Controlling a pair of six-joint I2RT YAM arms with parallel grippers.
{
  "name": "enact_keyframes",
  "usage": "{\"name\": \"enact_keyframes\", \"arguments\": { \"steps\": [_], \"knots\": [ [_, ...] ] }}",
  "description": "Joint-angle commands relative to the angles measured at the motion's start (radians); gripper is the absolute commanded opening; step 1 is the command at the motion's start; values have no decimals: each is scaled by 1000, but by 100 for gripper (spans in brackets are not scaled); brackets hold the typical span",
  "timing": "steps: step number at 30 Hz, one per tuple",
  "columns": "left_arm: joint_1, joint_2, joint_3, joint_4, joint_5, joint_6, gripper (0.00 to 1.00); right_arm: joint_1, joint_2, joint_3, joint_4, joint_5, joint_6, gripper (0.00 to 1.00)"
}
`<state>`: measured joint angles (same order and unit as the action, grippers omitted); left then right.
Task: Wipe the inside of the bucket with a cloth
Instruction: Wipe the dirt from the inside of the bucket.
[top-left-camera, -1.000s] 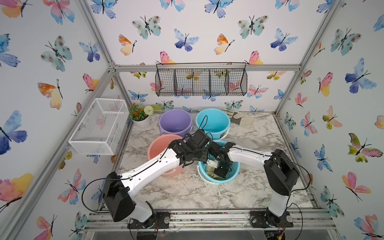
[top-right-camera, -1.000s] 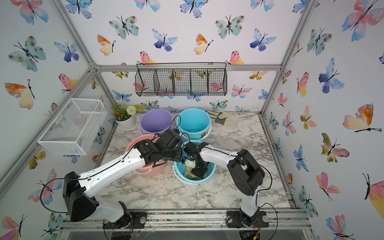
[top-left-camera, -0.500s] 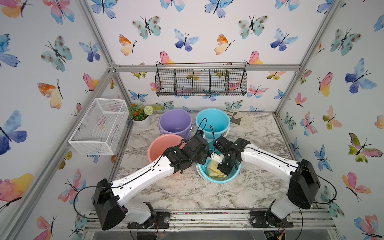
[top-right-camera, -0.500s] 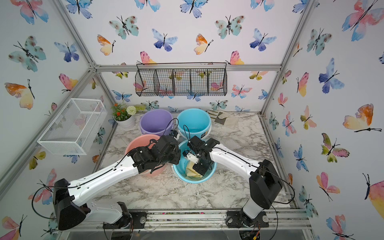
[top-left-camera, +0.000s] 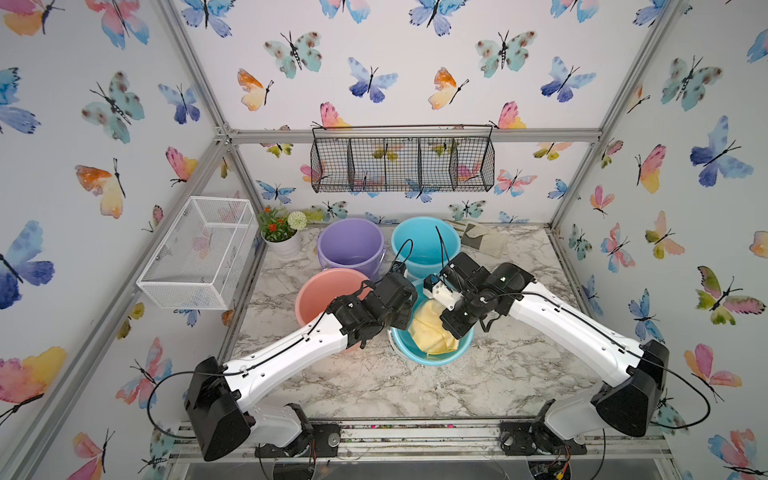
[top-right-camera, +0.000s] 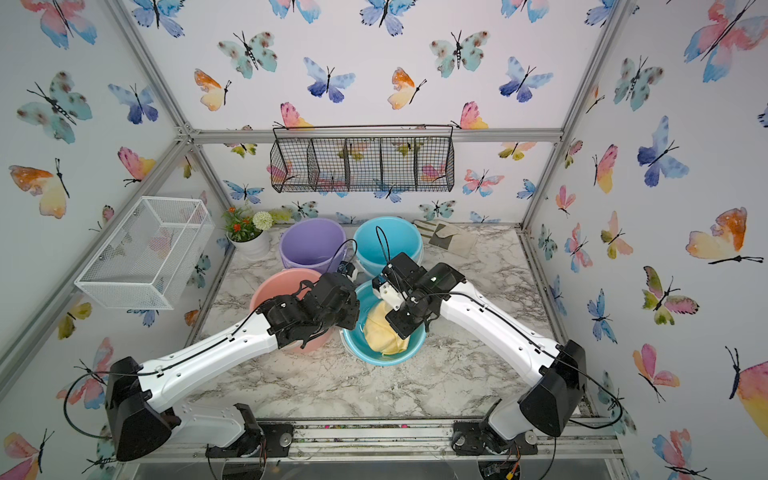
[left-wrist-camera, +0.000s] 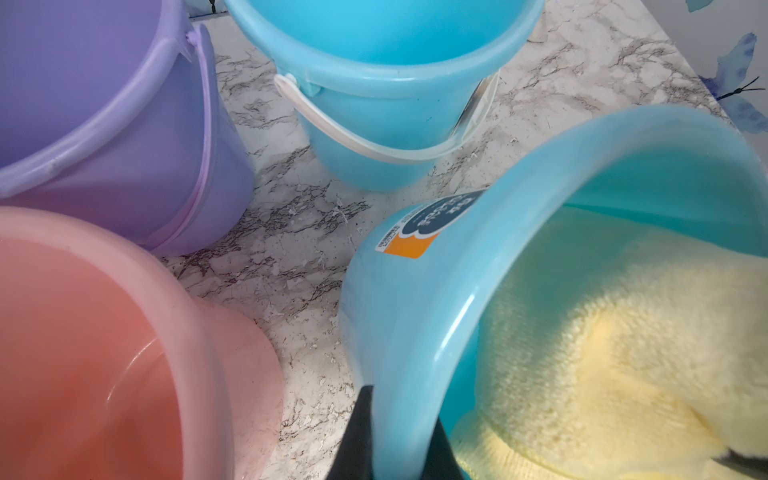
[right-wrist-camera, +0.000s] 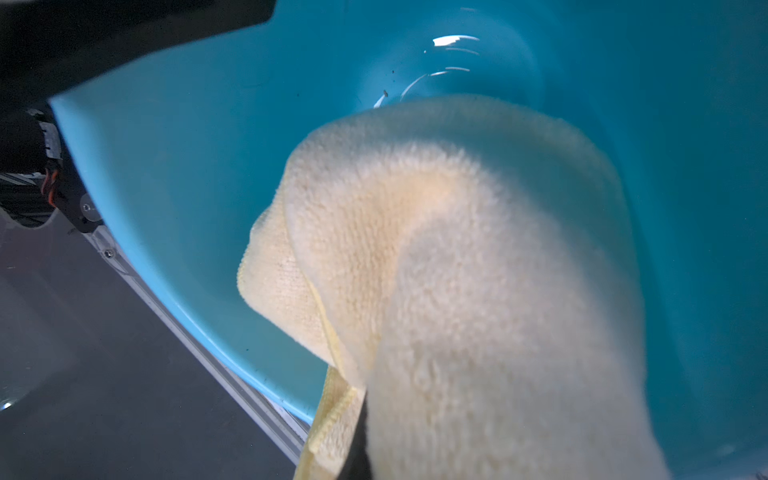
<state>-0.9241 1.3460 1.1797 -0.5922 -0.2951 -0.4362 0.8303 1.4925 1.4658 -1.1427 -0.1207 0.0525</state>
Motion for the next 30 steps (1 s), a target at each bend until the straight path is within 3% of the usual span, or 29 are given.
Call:
{"name": "enact_keyframes", "arguments": {
  "steps": [1,7,15,23,30],
  "knots": [
    [0,-25,0,43,-27,-3,0,-5,10,8,-85,-42,82,2],
    [1,-23,-3,43,-24,-10,0,-4,-1,-38,-99,-102,104,2],
    [1,-9,12,46,15,-33,0,-5,50,-115,20,-192,152,2],
    [1,-1,21,52,49,-52,0,-5,193,-202,227,-231,186,2],
    [1,-15,17,52,58,-51,0,-4,396,-187,346,-219,194,2]
  ]
}}
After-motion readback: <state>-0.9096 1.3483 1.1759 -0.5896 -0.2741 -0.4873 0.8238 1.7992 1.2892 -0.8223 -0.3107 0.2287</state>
